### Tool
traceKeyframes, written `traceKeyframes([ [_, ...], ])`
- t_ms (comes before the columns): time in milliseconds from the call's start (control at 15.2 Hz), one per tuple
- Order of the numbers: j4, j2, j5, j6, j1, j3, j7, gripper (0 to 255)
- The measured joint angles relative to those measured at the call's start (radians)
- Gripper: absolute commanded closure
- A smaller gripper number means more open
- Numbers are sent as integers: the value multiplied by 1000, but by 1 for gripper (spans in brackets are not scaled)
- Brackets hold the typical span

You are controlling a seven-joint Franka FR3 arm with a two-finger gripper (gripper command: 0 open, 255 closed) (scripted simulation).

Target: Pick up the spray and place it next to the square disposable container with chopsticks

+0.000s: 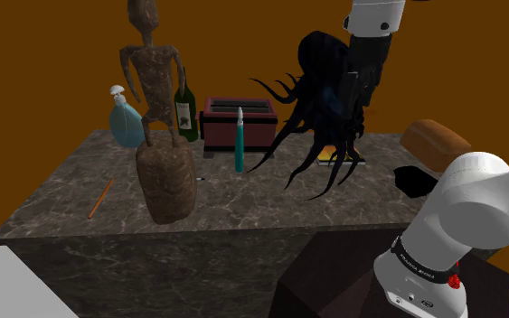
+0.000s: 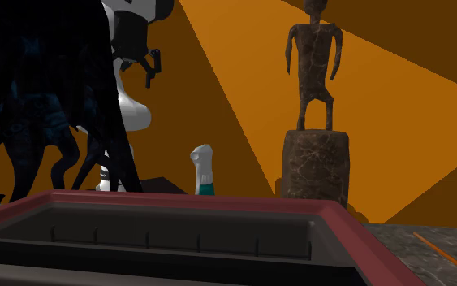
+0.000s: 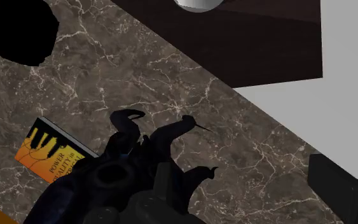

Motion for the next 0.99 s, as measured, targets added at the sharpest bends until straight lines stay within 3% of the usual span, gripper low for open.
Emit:
traceKeyframes([
  [198, 8, 36, 5, 33, -4, 10, 21, 0],
  [990, 148, 434, 5, 352, -47, 97, 238, 0],
])
